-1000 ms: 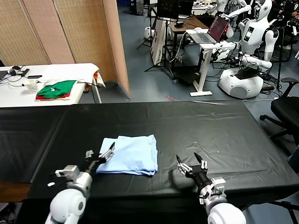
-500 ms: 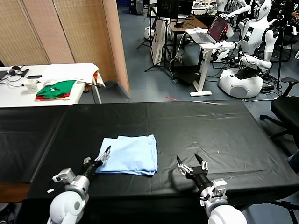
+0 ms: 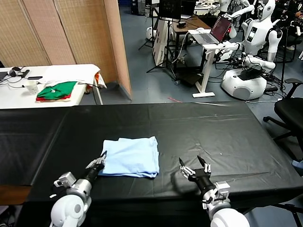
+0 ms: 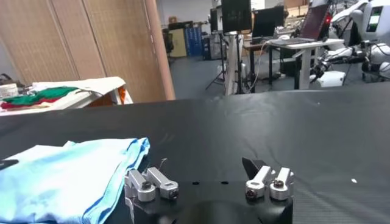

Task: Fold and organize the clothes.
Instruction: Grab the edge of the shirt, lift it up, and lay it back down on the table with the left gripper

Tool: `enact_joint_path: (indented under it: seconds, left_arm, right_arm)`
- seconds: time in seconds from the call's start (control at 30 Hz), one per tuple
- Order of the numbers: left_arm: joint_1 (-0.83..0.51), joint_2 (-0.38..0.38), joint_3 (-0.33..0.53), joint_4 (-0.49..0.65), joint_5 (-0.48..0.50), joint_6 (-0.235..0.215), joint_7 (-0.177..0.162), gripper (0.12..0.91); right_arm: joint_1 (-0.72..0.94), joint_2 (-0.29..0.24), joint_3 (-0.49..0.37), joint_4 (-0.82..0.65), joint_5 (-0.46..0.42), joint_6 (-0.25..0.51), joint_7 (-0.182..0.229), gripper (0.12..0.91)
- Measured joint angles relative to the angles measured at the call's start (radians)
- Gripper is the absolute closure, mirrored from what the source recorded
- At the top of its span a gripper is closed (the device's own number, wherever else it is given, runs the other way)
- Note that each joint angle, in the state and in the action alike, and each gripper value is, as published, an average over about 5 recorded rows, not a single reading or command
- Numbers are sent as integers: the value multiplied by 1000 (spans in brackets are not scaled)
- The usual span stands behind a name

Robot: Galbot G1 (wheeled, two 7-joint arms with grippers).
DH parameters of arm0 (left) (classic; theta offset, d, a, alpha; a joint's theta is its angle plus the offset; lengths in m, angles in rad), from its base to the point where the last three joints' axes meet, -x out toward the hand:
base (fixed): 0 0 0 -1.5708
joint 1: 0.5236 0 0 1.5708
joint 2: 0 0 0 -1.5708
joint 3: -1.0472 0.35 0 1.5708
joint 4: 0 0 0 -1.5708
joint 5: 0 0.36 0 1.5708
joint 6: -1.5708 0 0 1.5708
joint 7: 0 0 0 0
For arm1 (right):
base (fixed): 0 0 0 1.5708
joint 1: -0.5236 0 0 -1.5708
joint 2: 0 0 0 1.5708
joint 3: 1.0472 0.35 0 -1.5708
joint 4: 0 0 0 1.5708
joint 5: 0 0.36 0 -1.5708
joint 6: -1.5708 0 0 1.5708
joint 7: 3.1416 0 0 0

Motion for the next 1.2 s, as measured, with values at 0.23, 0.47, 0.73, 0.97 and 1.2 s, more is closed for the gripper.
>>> enact_joint_path:
  seconds: [0.23, 0.47, 0.73, 0.97, 1.2]
  left_arm:
    - [11, 65, -31, -31, 188, -10, 17, 850]
    - [49, 235, -122, -60, 293, -32, 29, 850]
    - [119, 443, -285, -86, 310, -50, 22, 850]
    - [135, 480, -322, -175, 270, 10, -40, 850]
    - [91, 373, -189, -313, 80, 96, -137, 850]
  right_arm:
    - [-11, 7, 1, -1, -1, 2, 0, 118]
    - [-4, 6, -3, -11, 1, 3, 1, 118]
    - [2, 14, -12, -25, 3, 4, 1, 118]
    - [-7, 16, -10, -29, 3, 8, 1, 118]
    - [-22, 20, 1, -25, -2, 9, 2, 118]
